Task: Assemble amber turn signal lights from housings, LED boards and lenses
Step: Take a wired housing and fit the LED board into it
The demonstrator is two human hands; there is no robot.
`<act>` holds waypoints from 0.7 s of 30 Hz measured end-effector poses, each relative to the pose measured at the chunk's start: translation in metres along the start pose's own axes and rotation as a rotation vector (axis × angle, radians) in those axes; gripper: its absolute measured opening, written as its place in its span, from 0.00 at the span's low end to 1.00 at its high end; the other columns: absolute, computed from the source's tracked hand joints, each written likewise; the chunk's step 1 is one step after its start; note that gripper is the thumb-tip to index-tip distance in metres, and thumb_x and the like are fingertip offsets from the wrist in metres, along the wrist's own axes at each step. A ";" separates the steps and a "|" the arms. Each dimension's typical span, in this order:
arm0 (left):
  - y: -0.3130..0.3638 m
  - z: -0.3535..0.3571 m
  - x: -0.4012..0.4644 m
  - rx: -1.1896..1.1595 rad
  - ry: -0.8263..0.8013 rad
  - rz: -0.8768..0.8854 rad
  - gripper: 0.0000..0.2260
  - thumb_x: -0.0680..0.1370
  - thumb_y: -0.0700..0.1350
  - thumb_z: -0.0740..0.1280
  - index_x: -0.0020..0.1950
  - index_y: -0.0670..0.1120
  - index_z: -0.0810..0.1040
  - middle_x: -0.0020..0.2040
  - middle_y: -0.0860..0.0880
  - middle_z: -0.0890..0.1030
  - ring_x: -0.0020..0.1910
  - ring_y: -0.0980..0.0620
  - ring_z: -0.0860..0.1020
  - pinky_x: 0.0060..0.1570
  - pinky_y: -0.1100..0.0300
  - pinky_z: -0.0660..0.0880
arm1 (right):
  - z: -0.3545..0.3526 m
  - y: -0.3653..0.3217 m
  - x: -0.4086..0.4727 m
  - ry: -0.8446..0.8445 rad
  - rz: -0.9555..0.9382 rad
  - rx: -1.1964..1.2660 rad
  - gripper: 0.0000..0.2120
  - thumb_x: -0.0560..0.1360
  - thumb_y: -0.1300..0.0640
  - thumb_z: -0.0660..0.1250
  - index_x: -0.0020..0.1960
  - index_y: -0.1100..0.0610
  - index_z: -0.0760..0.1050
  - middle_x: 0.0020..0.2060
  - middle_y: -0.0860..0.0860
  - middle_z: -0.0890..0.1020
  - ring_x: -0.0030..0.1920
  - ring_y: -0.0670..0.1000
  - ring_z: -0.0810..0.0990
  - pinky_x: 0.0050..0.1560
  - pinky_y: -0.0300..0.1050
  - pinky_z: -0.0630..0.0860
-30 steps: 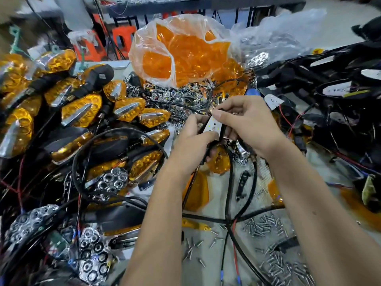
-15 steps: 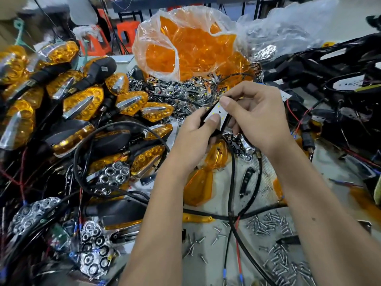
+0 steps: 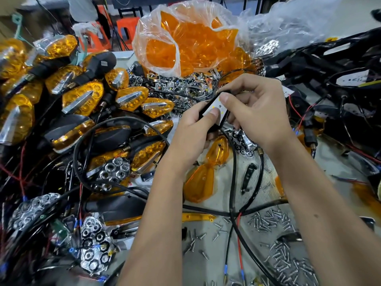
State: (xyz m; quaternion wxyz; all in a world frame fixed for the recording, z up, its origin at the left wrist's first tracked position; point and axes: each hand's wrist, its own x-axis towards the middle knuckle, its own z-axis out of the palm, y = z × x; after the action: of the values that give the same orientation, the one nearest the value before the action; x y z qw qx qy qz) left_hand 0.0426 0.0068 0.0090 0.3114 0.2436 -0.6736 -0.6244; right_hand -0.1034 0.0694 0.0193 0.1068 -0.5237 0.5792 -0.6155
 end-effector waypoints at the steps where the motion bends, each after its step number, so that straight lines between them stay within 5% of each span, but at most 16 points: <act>1: 0.000 0.000 0.000 0.000 0.000 0.002 0.08 0.87 0.42 0.60 0.49 0.46 0.75 0.35 0.52 0.70 0.28 0.55 0.66 0.23 0.67 0.61 | 0.000 0.000 0.000 0.000 -0.002 0.004 0.02 0.79 0.62 0.71 0.47 0.59 0.82 0.33 0.62 0.81 0.29 0.66 0.77 0.26 0.58 0.73; 9: -0.002 -0.001 0.000 -0.020 0.001 0.000 0.07 0.87 0.42 0.60 0.52 0.47 0.77 0.33 0.54 0.70 0.28 0.55 0.66 0.23 0.67 0.60 | 0.003 -0.001 0.000 -0.002 0.014 0.037 0.03 0.78 0.63 0.71 0.46 0.59 0.81 0.30 0.53 0.79 0.30 0.66 0.75 0.29 0.53 0.71; 14: -0.002 0.000 0.001 -0.001 0.018 -0.017 0.11 0.87 0.42 0.59 0.47 0.50 0.76 0.33 0.54 0.71 0.28 0.54 0.67 0.23 0.66 0.60 | 0.006 0.002 0.001 0.003 0.035 0.061 0.03 0.77 0.63 0.70 0.45 0.58 0.81 0.33 0.66 0.78 0.30 0.71 0.73 0.28 0.61 0.73; 21: -0.002 0.000 0.000 0.020 0.013 -0.041 0.10 0.87 0.42 0.58 0.47 0.49 0.74 0.32 0.51 0.69 0.25 0.57 0.65 0.22 0.67 0.59 | 0.008 0.005 0.001 0.019 0.051 0.060 0.03 0.77 0.64 0.71 0.45 0.58 0.82 0.36 0.67 0.79 0.32 0.73 0.73 0.31 0.63 0.73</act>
State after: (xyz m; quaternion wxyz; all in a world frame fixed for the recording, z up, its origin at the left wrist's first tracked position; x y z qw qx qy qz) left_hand 0.0422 0.0065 0.0075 0.3004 0.2644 -0.6729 -0.6222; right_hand -0.0999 0.0623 0.0143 0.1325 -0.4993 0.5748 -0.6346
